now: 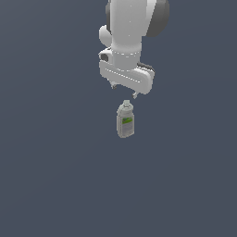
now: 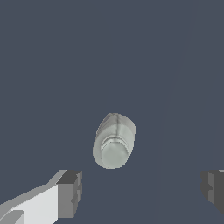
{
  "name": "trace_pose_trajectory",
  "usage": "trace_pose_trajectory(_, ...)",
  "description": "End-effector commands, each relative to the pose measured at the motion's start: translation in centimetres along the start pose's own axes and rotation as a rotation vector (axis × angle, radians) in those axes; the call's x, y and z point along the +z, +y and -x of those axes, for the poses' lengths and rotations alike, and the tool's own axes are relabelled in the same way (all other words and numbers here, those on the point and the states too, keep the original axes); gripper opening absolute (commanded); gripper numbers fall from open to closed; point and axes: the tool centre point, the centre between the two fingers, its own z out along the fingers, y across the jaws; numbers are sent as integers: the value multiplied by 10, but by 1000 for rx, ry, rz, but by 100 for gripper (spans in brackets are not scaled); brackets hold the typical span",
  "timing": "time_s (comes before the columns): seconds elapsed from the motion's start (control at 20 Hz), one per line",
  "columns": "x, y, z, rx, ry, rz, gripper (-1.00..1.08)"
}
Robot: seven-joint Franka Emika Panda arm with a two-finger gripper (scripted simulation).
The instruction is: Pick up the object and move it to a goal position.
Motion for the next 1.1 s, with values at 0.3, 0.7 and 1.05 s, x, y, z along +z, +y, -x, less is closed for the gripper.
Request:
trace_pose_trajectory(0.3,7,-6,1,211,1,-5,100)
trace_pose_trajectory(0.7,14,-11,3,404,1,-9,100)
trace_pose_trajectory(1.05,18,-14,4,524,1,-12,100)
